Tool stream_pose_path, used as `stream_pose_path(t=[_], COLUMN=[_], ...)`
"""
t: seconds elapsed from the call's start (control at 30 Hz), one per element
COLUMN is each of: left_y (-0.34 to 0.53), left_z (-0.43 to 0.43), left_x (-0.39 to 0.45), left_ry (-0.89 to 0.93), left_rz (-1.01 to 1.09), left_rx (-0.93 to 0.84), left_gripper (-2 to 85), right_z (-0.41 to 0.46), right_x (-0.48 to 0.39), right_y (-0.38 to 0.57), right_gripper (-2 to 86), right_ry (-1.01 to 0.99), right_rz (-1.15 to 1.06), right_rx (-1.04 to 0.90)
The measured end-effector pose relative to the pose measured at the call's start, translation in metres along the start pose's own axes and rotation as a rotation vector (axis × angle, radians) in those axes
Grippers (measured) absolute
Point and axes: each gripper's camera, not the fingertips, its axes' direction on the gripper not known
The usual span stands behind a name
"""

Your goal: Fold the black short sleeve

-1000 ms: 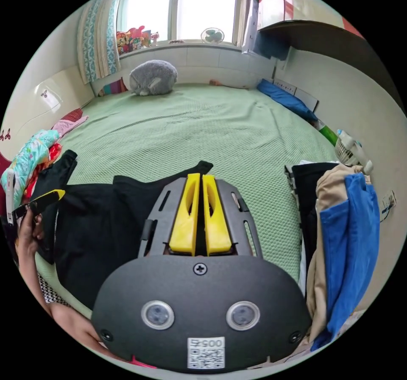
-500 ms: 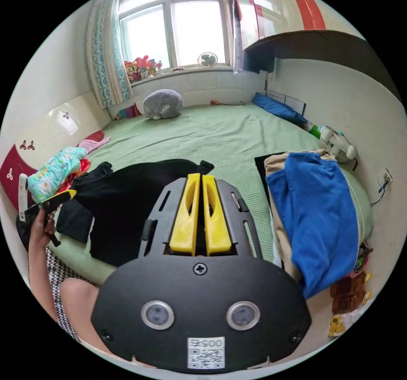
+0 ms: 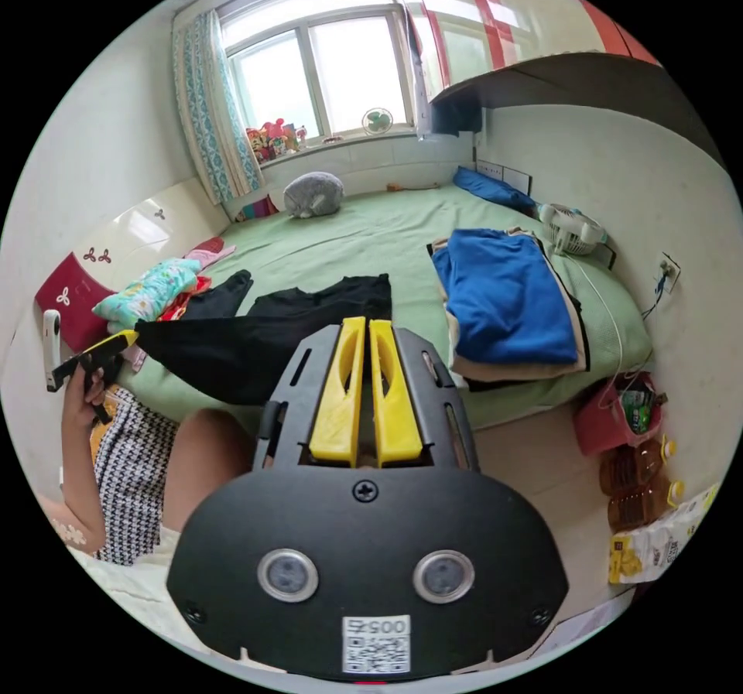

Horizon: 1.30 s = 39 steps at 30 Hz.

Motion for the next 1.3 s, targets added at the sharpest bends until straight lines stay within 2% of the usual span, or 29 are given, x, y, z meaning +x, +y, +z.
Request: stream_pose_path(t=[0.27,0.47,0.57,0.7,0.9,1.07,1.3], left_y=[0.064,0.097,0.088,0.053,-0.011,-0.039,-0.045], left_z=[-0.029,-0.015,-0.019,-0.001,0.078,0.169,0.237], left_x=[0.022,0.019,0.015,0.021,0.031,0.019,-0.005], left_ry=[0.119,0.046,-0.03,-0.113,-0.187,-0.181,-0.197], left_rz=[-0.05,-0.092,-0.071,0.02,0.092,0.086,0.094], left_rx=[-0.102,-0.281,-0.282,-0.247,-0.116,-0.187,-0.265], left_gripper=[1.2,3.0,4.1,5.5,9.1,11.0,11.8], right_z=[-0.024,0.009,0.013,0.034,0.127,0.24,0.325], right_x=[0.023,0.031,0.032,0.018,-0.043,-0.064,-0.068], right_y=[0.055,0.074,0.063,0.023,-0.039,-0.074,-0.11], right_gripper=[-1.6,-1.0,0.0,3.4,7.2,7.2,8.2], right_ry=[-0.007,0.061,0.095,0.034,-0.053,-0.05,0.002], right_rz=[0.016,-0.068,-0.078,-0.117,-0.267,-0.323,-0.356], right_rx=[-0.139,-0.355,-0.317,-0.239,-0.199,-0.305,-0.391])
